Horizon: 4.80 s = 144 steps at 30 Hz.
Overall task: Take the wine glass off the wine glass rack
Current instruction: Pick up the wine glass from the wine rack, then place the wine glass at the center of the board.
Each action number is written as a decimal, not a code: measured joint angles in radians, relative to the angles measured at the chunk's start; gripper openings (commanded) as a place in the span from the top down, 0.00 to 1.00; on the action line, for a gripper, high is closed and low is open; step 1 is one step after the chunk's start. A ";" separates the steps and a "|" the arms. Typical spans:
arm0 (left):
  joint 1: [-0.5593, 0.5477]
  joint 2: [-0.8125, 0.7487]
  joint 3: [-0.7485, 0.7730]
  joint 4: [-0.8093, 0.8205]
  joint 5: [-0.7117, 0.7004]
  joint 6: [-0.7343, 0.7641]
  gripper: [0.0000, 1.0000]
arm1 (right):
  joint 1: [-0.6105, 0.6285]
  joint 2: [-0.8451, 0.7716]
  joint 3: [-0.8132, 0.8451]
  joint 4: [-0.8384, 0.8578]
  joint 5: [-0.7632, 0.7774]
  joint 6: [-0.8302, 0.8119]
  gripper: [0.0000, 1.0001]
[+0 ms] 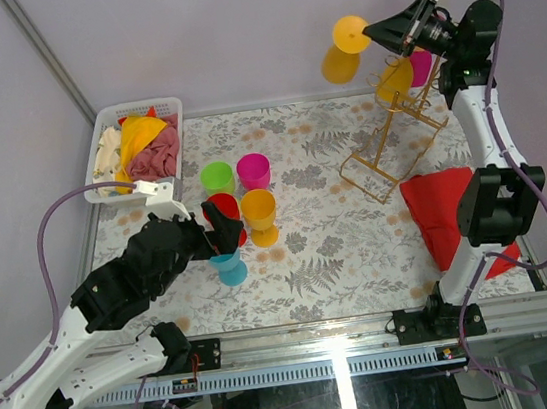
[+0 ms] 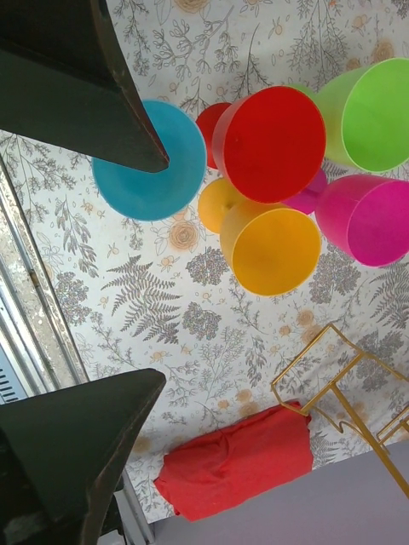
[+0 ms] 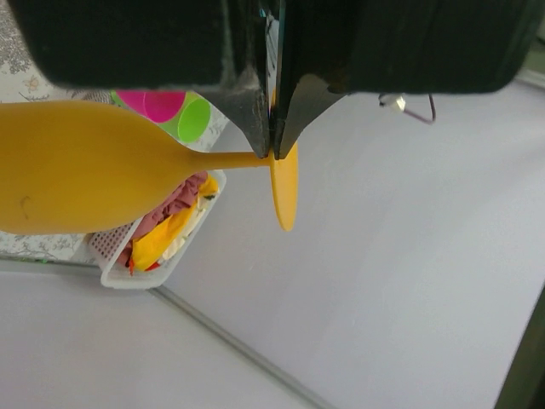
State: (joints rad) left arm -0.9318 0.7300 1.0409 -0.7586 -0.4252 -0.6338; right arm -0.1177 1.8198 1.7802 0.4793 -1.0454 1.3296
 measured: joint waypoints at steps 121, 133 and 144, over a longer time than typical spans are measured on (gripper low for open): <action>-0.037 0.280 -0.057 0.743 0.554 0.092 1.00 | 0.400 -1.023 -1.093 -0.153 -0.035 -0.487 0.30; -0.026 0.268 -0.055 0.744 0.560 0.100 1.00 | 0.429 -0.963 -1.091 -0.072 -0.022 -0.455 0.47; -0.026 0.268 -0.055 0.763 0.584 0.098 1.00 | 0.470 -0.930 -1.079 -0.034 -0.010 -0.419 0.64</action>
State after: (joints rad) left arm -0.9573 0.9981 0.9863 0.0048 0.1593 -0.5354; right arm 0.3527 0.8898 0.7010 0.4450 -1.0554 0.9104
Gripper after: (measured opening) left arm 0.008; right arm 0.388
